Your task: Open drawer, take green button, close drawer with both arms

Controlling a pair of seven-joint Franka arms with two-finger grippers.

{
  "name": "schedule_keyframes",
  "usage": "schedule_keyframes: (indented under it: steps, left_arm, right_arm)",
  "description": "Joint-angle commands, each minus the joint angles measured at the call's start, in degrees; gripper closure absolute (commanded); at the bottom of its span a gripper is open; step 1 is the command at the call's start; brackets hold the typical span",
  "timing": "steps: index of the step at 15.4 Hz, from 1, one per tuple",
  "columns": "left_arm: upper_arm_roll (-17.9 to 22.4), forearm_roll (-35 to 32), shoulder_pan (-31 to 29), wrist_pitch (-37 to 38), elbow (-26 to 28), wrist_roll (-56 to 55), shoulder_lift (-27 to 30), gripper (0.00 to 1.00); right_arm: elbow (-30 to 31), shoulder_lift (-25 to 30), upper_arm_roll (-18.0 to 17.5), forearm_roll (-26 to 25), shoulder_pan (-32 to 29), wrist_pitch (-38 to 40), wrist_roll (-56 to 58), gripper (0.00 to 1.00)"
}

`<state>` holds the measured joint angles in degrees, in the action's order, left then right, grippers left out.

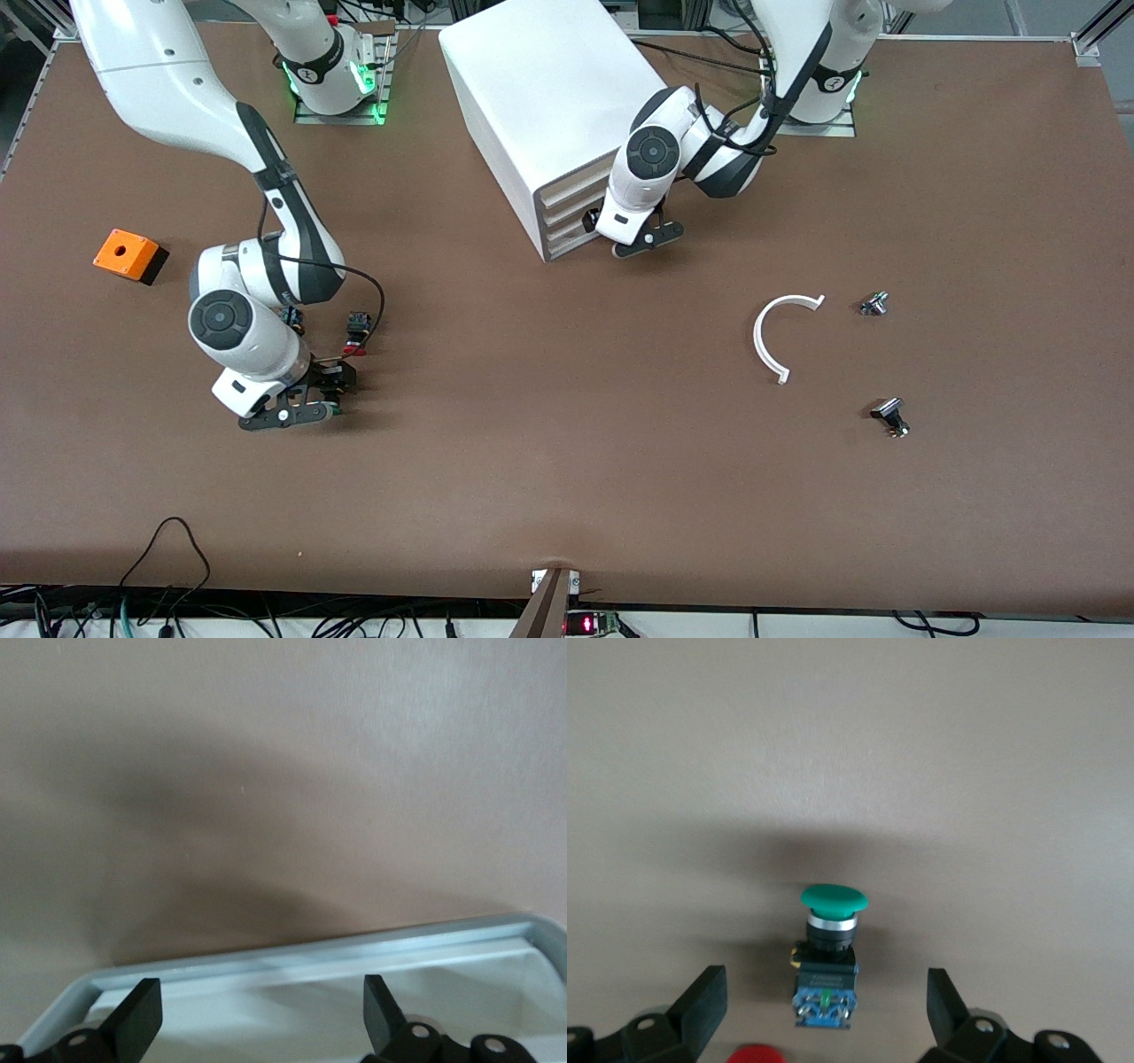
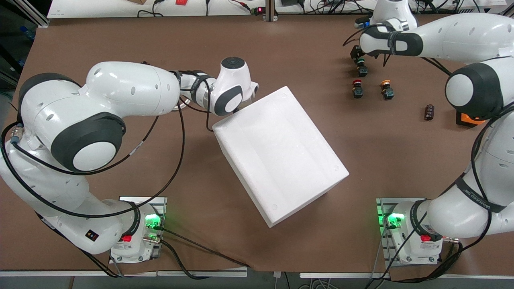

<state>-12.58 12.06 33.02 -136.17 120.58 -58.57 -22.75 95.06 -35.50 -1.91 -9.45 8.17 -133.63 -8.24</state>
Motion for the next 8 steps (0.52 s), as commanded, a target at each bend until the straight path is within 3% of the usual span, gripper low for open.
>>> schedule_keyframes:
  steps: [1, 5, 8]
  left_arm:
    - [1.32, 0.34, -7.84, 0.12, -0.16, 14.12, 3.14, 0.0]
    - [1.85, -0.1, -22.53, 6.25, -5.34, 35.68, 6.56, 0.0]
    - [1.85, -6.22, -30.01, 12.32, -8.77, 45.09, 10.87, 0.0]
  right_arm:
    - [-1.53, 3.5, -1.25, 4.68, -0.96, 4.85, -1.42, 0.0]
    - [-3.39, 5.78, -0.99, 6.28, -1.05, 9.95, -3.87, 0.0]
    - [-11.17, 7.81, -0.73, 6.2, -1.05, 24.32, -8.97, 0.0]
